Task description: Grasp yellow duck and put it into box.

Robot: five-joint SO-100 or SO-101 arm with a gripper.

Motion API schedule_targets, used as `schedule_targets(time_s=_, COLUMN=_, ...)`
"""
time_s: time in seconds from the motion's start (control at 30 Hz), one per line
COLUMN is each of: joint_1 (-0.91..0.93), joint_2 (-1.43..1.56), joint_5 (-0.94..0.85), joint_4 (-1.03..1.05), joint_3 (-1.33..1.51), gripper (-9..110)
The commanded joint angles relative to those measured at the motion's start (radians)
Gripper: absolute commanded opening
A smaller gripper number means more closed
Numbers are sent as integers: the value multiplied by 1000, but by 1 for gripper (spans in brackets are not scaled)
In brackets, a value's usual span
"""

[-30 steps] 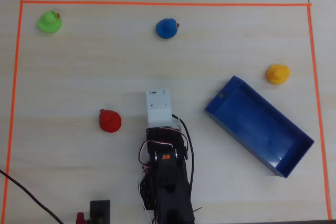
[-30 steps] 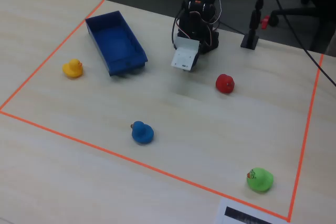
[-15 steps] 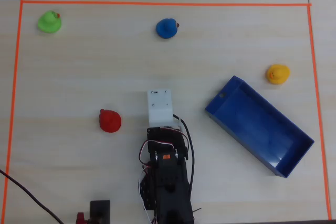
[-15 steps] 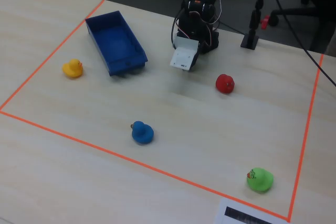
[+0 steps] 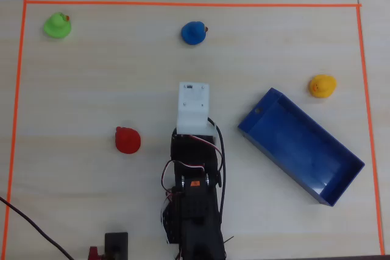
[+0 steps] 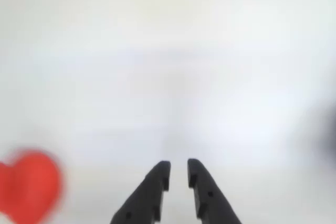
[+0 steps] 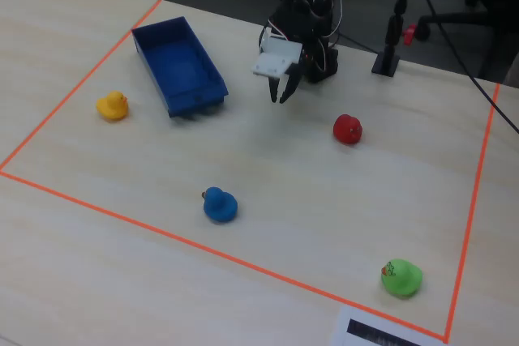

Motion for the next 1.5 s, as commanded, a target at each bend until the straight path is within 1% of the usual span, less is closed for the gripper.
schedule_targets(time_s=0.0, joint_1=57, joint_2=-281, joint_5=64, joint_4=-241, joint_3=-371, gripper=0)
schedule_targets(time_s=0.1, joint_1=152, joint_2=-541, joint_5=140, joint_4=-348, joint_3=-640, gripper=0)
schedule_targets(time_s=0.2, joint_1=262, joint_2=-781, joint_5=179, joint_4=-368, joint_3=-902, gripper=1)
schedule_targets(time_s=0.3, joint_1=387, joint_2=-977, joint_5=252, joint_4=-394, joint_3=-1115, gripper=5)
schedule_targets(time_s=0.37, joint_1=471, joint_2=-1088, joint_5=293, joint_4=-425, joint_3=-1210, gripper=8)
schedule_targets(time_s=0.43, joint_1=561, joint_2=-1187, joint_5=344, joint_4=-436, joint_3=-1293, gripper=15)
schedule_targets(time_s=0.5, joint_1=643, joint_2=-1276, joint_5=357, joint_4=-416, joint_3=-1368, gripper=20)
schedule_targets(time_s=0.63, joint_1=778, joint_2=-1437, joint_5=353, joint_4=-348, joint_3=-1505, gripper=31)
schedule_targets(time_s=0.7, joint_1=825, joint_2=-1523, joint_5=330, joint_4=-345, joint_3=-1563, gripper=33)
schedule_targets(time_s=0.87, joint_1=893, joint_2=-1732, joint_5=262, joint_4=-350, joint_3=-1669, gripper=34)
schedule_targets(time_s=1.03, joint_1=913, joint_2=-1861, joint_5=201, joint_4=-345, joint_3=-1690, gripper=36)
schedule_targets(time_s=1.2, joint_1=908, joint_2=-1951, joint_5=193, joint_4=-354, joint_3=-1717, gripper=36)
schedule_targets(time_s=1.47, joint_1=950, joint_2=-2118, joint_5=163, joint_4=-353, joint_3=-1864, gripper=38)
